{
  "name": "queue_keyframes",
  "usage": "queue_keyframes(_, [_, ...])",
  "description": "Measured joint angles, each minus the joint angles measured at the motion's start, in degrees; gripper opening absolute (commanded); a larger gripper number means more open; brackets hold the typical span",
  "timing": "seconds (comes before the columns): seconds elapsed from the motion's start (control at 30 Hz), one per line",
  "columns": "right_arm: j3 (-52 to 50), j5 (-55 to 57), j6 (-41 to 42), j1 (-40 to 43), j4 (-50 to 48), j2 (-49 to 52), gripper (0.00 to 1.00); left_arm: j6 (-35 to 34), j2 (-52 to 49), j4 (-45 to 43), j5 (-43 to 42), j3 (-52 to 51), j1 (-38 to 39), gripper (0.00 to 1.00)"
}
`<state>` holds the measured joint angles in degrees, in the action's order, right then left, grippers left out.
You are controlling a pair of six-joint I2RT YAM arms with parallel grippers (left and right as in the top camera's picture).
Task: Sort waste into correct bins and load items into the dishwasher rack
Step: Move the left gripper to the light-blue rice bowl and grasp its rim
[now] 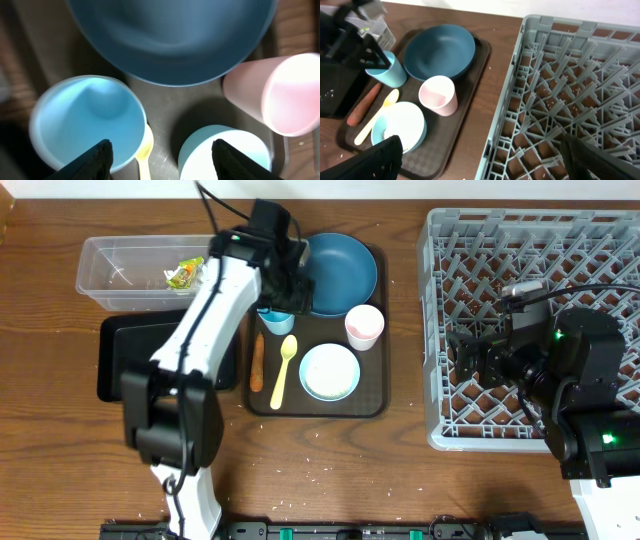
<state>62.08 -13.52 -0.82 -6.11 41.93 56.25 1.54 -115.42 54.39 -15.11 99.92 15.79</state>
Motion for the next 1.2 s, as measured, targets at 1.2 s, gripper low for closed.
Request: queue_keyframes(1.2, [0.00,0.00,0.00,0.00,0.26,0.00,0.99,-6.82,6.56,5.11,2.64,0.50,0.79,0.52])
